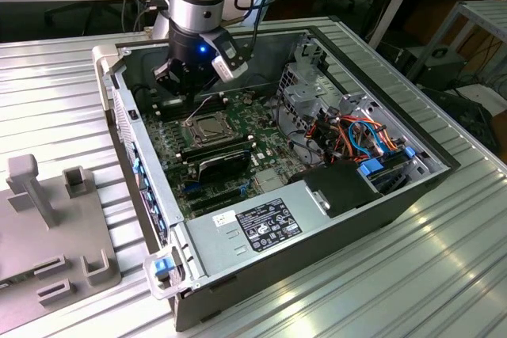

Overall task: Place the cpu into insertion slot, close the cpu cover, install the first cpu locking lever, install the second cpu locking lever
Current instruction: 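Install the first cpu locking lever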

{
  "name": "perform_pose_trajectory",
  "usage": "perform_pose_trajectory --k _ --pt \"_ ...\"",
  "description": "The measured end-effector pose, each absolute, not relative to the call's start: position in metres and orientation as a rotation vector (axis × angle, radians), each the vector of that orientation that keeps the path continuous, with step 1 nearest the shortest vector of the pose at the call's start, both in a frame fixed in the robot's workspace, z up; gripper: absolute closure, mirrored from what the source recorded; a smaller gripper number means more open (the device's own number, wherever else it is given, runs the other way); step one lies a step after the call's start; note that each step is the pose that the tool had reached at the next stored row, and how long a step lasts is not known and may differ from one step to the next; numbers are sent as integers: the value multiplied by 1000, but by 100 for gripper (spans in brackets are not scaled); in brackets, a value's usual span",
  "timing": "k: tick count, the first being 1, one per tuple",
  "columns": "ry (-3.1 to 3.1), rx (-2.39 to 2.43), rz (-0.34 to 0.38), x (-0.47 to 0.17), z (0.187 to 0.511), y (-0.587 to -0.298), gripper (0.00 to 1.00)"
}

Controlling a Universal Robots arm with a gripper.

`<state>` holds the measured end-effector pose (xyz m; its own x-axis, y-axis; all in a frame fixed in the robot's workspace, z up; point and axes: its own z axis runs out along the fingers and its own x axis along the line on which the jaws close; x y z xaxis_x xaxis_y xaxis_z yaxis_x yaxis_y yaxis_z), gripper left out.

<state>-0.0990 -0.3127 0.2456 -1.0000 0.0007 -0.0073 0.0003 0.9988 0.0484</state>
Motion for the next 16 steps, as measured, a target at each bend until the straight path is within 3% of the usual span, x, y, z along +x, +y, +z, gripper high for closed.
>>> perform_pose_trajectory --k 16 --pt "3134 -47 76 -65 232 -308 89"
